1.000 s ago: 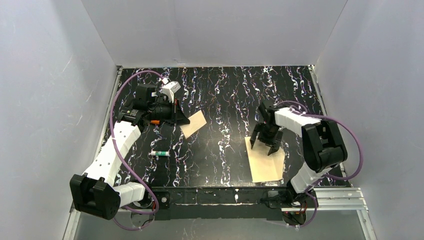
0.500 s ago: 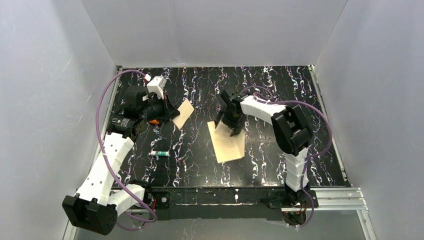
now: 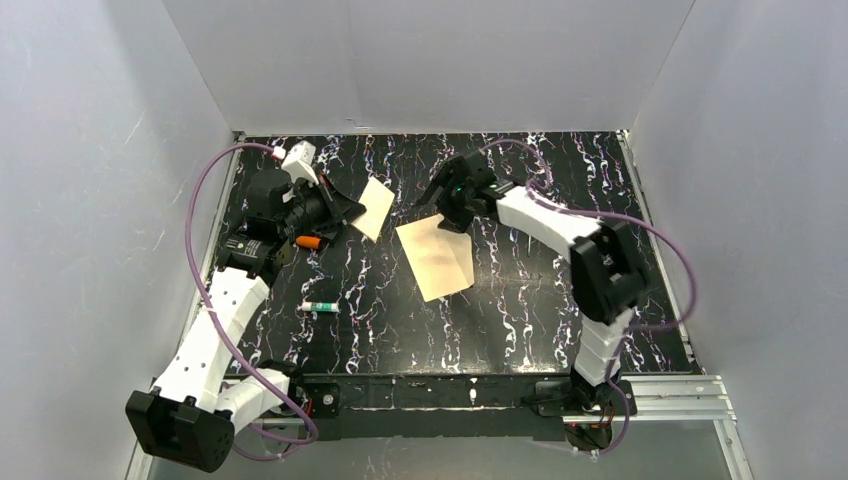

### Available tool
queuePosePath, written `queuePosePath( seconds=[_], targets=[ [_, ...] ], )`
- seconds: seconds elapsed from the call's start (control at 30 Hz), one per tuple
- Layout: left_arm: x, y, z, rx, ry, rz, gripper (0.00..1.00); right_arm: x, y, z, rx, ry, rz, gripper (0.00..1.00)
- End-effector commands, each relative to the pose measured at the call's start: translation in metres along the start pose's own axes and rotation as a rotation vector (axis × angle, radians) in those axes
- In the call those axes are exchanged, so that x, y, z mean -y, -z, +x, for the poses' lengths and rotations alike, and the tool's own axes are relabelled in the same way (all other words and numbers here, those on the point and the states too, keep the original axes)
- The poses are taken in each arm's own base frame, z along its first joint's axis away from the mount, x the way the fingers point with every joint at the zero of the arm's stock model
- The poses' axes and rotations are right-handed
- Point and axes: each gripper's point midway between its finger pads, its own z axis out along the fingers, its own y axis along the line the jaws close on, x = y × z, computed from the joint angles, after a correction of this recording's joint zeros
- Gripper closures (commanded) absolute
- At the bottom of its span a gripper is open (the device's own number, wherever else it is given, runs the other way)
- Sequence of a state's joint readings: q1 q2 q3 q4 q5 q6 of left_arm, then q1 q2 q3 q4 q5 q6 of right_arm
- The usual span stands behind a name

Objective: Place the letter into the envelope and seal it

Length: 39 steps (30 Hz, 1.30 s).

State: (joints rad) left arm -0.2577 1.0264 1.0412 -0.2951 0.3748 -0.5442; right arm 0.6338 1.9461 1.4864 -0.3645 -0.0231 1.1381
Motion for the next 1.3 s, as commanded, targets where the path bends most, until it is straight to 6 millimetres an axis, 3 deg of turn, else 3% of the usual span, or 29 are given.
queuePosePath(
  seconds=[0.0, 0.07, 0.23, 0.47, 0.63, 0.8, 0.97, 1.03, 1.17, 1.27],
  targets=[
    [0.023, -0.006, -0.025, 0.098, 0.157, 0.086, 1.00, -0.080, 0.096, -0.014, 0.104, 0.151, -0.408, 0.11],
    [0.032, -0.009, -0.037, 0.146, 0.252, 0.130, 1.00, -0.099, 0.131, -0.009, 0.141, 0.198, -0.595, 0.10],
    [0.055, -0.011, -0.063, 0.189, 0.422, 0.228, 1.00, -0.124, 0.203, 0.007, 0.180, 0.147, -1.004, 0.06],
    [0.092, 0.004, -0.092, 0.207, 0.505, 0.370, 1.00, -0.154, 0.240, 0.014, 0.121, 0.126, -1.154, 0.04],
    [0.098, 0.003, -0.094, 0.208, 0.609, 0.454, 1.00, -0.181, 0.276, 0.014, 0.044, 0.072, -1.363, 0.16],
    [0.098, 0.006, -0.096, 0.230, 0.586, 0.462, 1.00, -0.186, 0.282, 0.014, 0.031, 0.070, -1.391, 0.36],
    [0.101, 0.006, -0.097, 0.227, 0.574, 0.474, 1.00, -0.188, 0.279, 0.013, 0.033, 0.074, -1.381, 0.64],
    [0.100, 0.007, -0.096, 0.229, 0.569, 0.473, 1.00, -0.190, 0.276, 0.012, 0.029, 0.074, -1.373, 0.68],
    [0.099, 0.010, -0.092, 0.229, 0.561, 0.473, 1.00, -0.193, 0.269, 0.010, 0.030, 0.077, -1.361, 0.68],
    [0.098, 0.011, -0.089, 0.233, 0.552, 0.471, 1.00, -0.196, 0.269, 0.011, 0.021, 0.088, -1.372, 0.85]
  ],
)
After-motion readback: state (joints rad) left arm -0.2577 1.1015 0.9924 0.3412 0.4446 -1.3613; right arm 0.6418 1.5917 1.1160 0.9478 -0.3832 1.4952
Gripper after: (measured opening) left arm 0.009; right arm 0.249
